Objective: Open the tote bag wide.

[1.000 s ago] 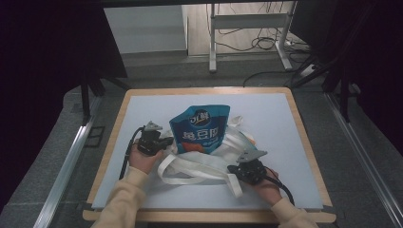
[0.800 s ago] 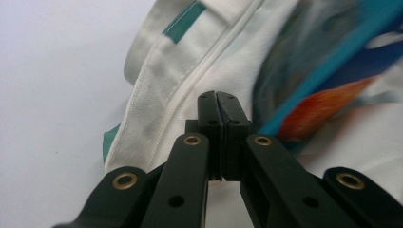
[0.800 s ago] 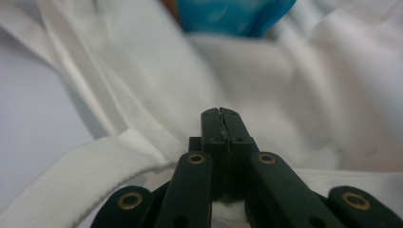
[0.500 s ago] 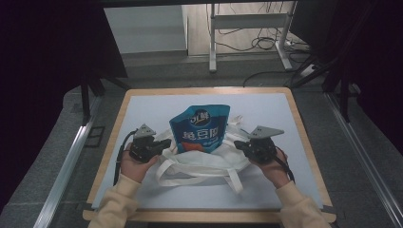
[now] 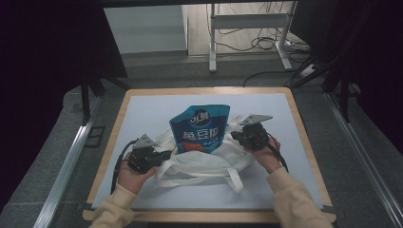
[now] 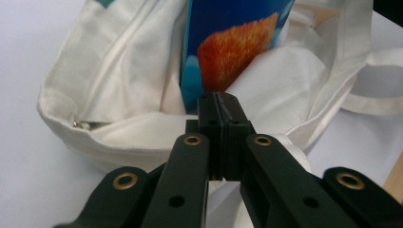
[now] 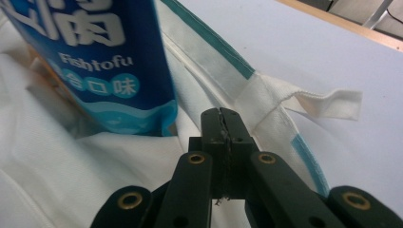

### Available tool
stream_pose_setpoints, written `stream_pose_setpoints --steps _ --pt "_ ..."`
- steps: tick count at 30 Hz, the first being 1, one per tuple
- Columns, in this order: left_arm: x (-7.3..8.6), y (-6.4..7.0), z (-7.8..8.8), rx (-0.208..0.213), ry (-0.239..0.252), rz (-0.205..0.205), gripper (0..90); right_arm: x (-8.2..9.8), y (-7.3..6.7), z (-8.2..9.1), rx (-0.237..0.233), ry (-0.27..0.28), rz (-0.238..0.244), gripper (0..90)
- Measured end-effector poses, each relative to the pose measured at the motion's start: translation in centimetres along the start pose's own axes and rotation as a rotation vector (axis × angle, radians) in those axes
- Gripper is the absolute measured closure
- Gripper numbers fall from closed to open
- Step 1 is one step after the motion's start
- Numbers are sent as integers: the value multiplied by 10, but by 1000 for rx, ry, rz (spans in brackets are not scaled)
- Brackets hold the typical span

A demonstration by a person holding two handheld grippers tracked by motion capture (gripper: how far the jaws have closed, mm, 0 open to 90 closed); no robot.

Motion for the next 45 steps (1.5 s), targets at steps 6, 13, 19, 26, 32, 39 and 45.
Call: stream_pose_setpoints --steps 6,13,19,26,32,39,45 --pt "3 2 -4 9 -13 -1 895 3 7 -5 12 -11 -16 887" --pt "8 6 -11 21 -40 -5 895 6 16 -8 20 -17 -26 887" --pt "15 8 -15 29 -61 -4 895 9 25 -14 41 -40 -36 887" --pt "26 13 -22 39 -90 -6 896 11 35 -23 62 -54 -43 888" --pt "33 14 -26 40 -109 -11 896 12 40 -30 82 -75 -34 888" --pt "39 15 -29 50 -117 -4 897 15 44 -40 89 -87 -42 889" --pt "38 14 -29 55 -112 0 897 16 45 -41 80 -81 -55 889"
Point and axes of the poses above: each handheld gripper's, and its own axes: z roughly backward along the jaws, x roughly out of its underside, y roughly to its right, the point moved 10 cm from there along -z, roughly forward along the jaws, and after that the axes turned 8 degrees about -z, right-handed, at the moved point
